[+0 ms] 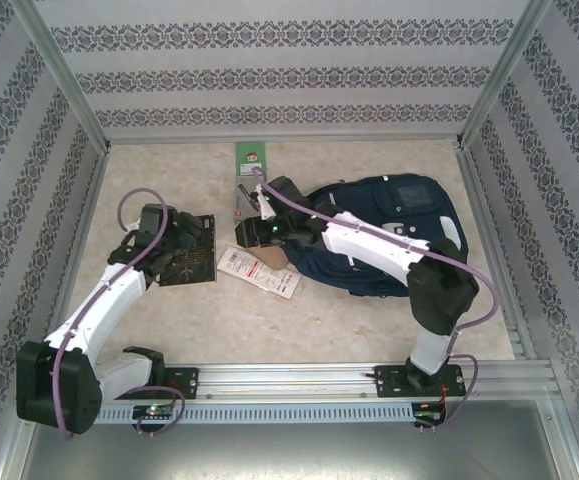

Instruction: Pack the student bag

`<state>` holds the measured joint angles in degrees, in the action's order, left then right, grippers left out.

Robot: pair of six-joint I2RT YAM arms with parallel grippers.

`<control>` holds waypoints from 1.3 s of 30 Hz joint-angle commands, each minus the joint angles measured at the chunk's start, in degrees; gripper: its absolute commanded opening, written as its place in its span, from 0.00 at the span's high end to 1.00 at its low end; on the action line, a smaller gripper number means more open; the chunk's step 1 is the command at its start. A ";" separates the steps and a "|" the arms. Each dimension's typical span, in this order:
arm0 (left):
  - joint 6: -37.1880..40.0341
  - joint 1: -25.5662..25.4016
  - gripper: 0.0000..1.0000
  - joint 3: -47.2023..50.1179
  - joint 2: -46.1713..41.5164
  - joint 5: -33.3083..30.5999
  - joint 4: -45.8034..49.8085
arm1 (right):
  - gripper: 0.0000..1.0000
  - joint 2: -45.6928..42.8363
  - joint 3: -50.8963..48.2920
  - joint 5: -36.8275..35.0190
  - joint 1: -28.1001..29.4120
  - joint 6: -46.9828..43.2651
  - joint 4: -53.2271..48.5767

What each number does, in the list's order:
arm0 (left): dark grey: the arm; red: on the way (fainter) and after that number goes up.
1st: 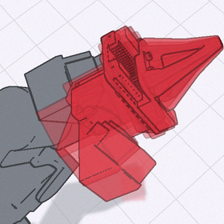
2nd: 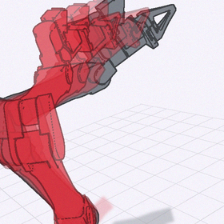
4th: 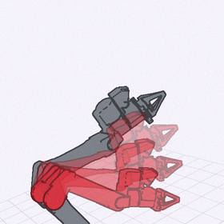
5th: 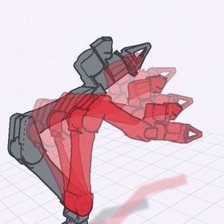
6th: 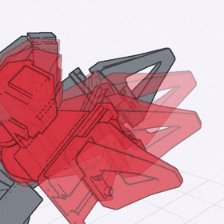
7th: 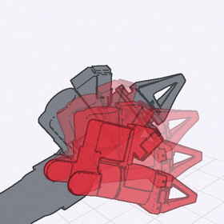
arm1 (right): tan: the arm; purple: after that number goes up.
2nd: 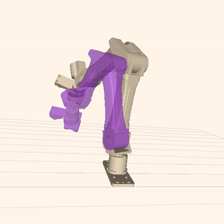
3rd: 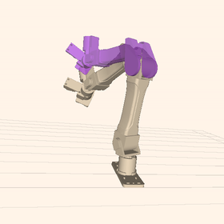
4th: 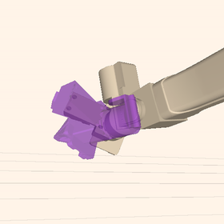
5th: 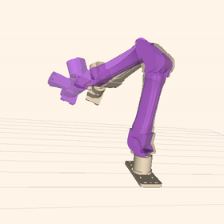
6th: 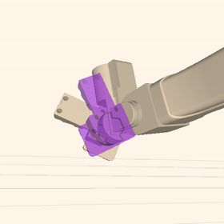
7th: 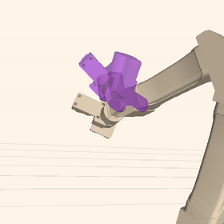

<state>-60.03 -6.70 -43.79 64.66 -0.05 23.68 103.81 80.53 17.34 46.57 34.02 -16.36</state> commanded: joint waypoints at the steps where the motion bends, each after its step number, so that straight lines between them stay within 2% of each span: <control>1: 12.97 4.96 0.07 -2.00 2.80 4.13 7.76 | 0.55 4.62 4.81 -1.92 2.77 1.52 1.99; 4: 18.34 9.57 0.07 -3.56 7.05 7.06 7.50 | 0.63 9.93 9.84 -5.77 4.38 2.38 0.15; 7: 21.78 13.62 0.07 -4.29 11.61 9.57 5.79 | 0.64 15.25 14.31 -9.16 5.23 3.55 -0.61; 11: 22.49 17.84 0.08 -4.11 17.90 14.05 3.23 | 0.64 22.62 21.23 -11.99 5.89 3.68 -2.88; 15: 20.91 18.74 0.09 -2.12 20.41 17.62 0.76 | 0.66 28.06 26.98 -14.69 6.42 4.43 -5.24; 22: 13.47 18.11 0.12 7.21 15.84 24.35 -5.36 | 0.66 31.95 29.81 -18.00 6.43 4.39 -8.31; 26: 10.12 16.66 0.12 10.85 11.20 24.26 -6.72 | 0.66 32.76 29.69 -17.24 6.15 3.70 -8.61; 29: 11.46 16.61 0.11 10.44 10.20 22.12 -5.11 | 0.67 34.09 30.69 -13.76 6.17 2.52 -7.89; 36: 18.55 16.63 0.10 4.36 14.95 15.91 -0.33 | 0.70 38.30 34.50 -10.07 6.52 1.85 -9.83; 39: 20.06 16.63 0.10 3.59 18.17 15.68 -0.76 | 0.71 38.90 34.52 -10.36 6.59 1.98 -10.34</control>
<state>-43.40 10.48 -39.07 80.62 17.85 20.36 140.25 114.28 5.89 52.29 36.93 -24.05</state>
